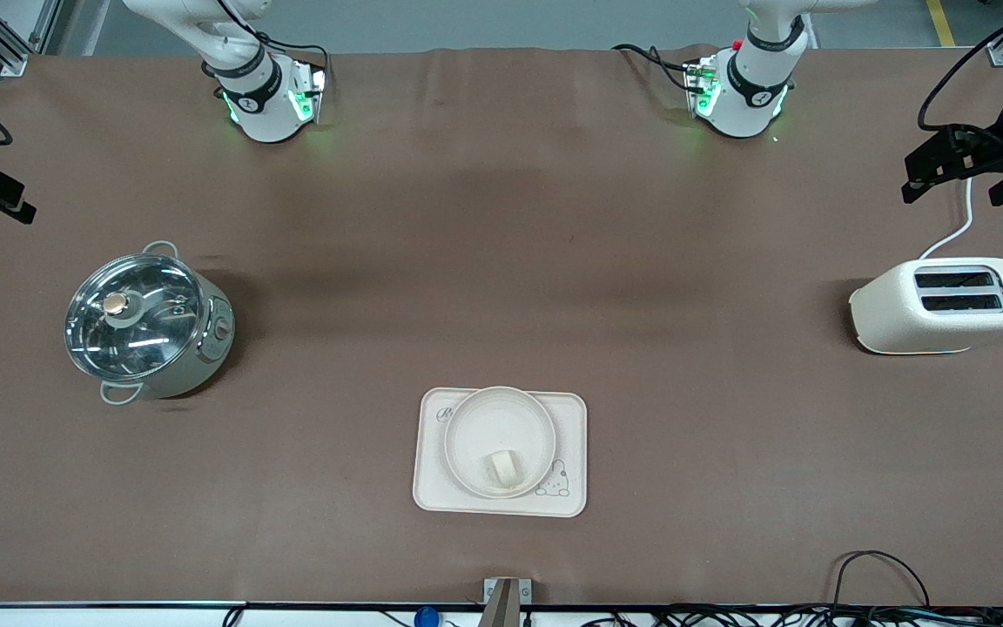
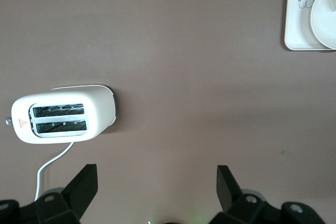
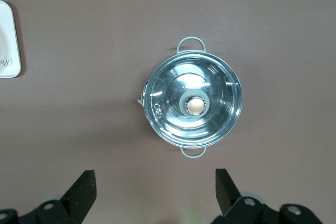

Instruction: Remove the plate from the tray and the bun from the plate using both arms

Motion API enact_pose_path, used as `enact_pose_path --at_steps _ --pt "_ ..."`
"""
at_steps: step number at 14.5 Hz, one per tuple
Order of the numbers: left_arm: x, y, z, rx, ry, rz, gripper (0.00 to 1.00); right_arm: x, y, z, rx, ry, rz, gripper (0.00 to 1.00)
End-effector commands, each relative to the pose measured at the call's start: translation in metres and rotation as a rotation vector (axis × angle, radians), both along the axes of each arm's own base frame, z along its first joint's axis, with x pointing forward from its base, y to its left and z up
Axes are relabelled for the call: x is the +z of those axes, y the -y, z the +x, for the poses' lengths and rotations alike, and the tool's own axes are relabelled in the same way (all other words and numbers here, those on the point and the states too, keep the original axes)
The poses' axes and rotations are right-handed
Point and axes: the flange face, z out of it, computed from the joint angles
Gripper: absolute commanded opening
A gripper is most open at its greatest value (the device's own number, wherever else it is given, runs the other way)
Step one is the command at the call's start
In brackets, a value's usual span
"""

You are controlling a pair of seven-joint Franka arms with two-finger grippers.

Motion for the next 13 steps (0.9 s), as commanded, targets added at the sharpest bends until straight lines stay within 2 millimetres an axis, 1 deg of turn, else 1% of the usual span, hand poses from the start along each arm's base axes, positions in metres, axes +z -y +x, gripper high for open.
enact_pose_path --at_steps 1,5,11,13 --pt "0.006 0.0 -0.002 -0.018 -0.002 -0.004 1.0 0.001 0.002 -0.009 0.011 0.001 0.02 1.0" --pt "0.008 0.0 -0.003 -0.018 0.002 -0.005 1.0 0.0 0.001 -0.011 0.006 -0.007 0.054 1.0" --pt "0.004 -0.001 -0.001 -0.015 -0.007 -0.006 1.0 -0.001 -0.003 -0.01 0.012 -0.009 0.056 1.0" --pt "0.003 0.0 0.0 -0.019 -0.01 -0.012 1.0 -0.003 -0.011 -0.007 0.017 -0.006 0.058 1.0"
